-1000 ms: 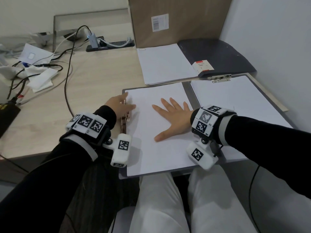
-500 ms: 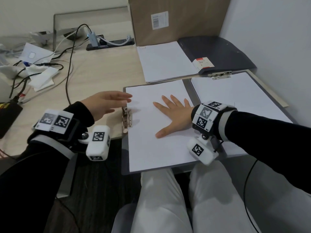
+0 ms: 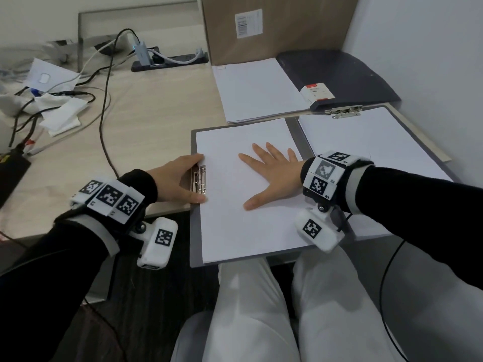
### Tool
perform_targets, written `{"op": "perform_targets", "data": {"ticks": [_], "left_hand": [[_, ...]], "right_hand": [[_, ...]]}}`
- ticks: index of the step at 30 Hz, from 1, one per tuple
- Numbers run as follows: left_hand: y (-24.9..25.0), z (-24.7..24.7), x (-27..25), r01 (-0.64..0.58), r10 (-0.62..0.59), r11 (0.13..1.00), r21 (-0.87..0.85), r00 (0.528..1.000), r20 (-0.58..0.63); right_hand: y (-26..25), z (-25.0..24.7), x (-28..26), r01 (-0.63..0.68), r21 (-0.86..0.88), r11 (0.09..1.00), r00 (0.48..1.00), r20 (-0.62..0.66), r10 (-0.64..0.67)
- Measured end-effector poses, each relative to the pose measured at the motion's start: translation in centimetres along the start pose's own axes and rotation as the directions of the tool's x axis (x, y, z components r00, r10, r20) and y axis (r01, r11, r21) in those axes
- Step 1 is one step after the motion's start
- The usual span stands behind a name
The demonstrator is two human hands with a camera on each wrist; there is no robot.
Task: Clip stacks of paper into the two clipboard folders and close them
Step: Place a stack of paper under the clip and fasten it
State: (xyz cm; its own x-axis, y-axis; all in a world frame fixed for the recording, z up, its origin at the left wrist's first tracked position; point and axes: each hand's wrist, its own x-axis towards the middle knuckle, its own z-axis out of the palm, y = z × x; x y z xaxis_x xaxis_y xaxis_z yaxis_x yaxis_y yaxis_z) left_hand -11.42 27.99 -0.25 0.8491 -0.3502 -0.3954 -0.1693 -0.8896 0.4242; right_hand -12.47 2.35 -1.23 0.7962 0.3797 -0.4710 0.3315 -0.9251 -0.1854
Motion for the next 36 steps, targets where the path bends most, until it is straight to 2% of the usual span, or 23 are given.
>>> {"op": "perform_targets", "data": {"ticks": [7, 11, 14, 16, 19, 21, 24, 26, 28, 30, 32, 34, 36], "left_hand": [[0.1, -0.3, -0.4, 0.029, -0.027, 0.999, -0.036, 0.997, 0.067], [0.6, -0.4, -0.7, 0.089, -0.081, 0.993, -0.073, 0.992, 0.097], [1.5, -0.3, -0.2, 0.151, -0.148, 0.982, -0.112, 0.988, 0.038], [2.4, -0.3, 0.3, 0.188, -0.191, 0.965, -0.183, 0.982, 0.001], [3.7, -0.6, 1.1, 0.26, -0.313, 0.86, -0.438, 0.948, -0.053], [4.6, -0.7, 1.1, 0.323, -0.411, 0.805, -0.497, 0.909, -0.075], [5.1, -0.7, 0.8, 0.378, -0.479, 0.782, -0.496, 0.873, -0.091], [5.3, -0.5, 0.8, 0.391, -0.501, 0.74, -0.547, 0.863, -0.062], [5.7, -0.6, 0.3, 0.384, -0.52, 0.679, -0.626, 0.853, -0.042], [6.1, -1.0, -0.3, 0.385, -0.524, 0.623, -0.681, 0.852, 0.002], [6.1, -1.4, -0.8, 0.369, -0.524, 0.615, -0.697, 0.852, -0.011], [5.6, -1.9, -1.2, 0.323, -0.484, 0.599, -0.732, 0.875, -0.01], [5.3, -2.4, -2.0, 0.257, -0.427, 0.523, -0.813, 0.904, 0.011]], "right_hand": [[0.1, -0.2, -0.1, 0.007, -0.013, 1.0, 1.0, 0.007, -0.007], [0.0, -0.3, -0.2, -0.008, -0.023, 1.0, 1.0, 0.015, 0.008], [-0.1, -0.2, -0.2, -0.011, -0.006, 1.0, 1.0, -0.006, 0.011], [0.0, -0.5, -0.5, 0.008, 0.092, 0.996, 0.999, -0.047, -0.004], [1.0, -1.7, -2.0, 0.041, 0.34, 0.94, 0.984, -0.178, 0.021], [2.0, -2.0, -3.7, 0.01, 0.329, 0.944, 0.976, -0.207, 0.062], [3.8, -1.2, -6.6, -0.108, 0.187, 0.976, 0.989, -0.076, 0.124], [4.6, -0.3, -8.0, -0.17, 0.164, 0.972, 0.985, 0.017, 0.169], [5.0, 0.5, -8.4, -0.184, 0.149, 0.972, 0.983, 0.034, 0.181], [5.2, 0.9, -8.3, -0.183, 0.132, 0.974, 0.983, 0.022, 0.182], [5.2, 1.1, -8.2, -0.185, 0.114, 0.976, 0.983, 0.022, 0.184], [5.4, 1.0, -8.0, -0.187, 0.108, 0.977, 0.982, 0.041, 0.183], [5.6, 0.9, -8.1, -0.179, 0.122, 0.976, 0.983, 0.058, 0.173]]}}
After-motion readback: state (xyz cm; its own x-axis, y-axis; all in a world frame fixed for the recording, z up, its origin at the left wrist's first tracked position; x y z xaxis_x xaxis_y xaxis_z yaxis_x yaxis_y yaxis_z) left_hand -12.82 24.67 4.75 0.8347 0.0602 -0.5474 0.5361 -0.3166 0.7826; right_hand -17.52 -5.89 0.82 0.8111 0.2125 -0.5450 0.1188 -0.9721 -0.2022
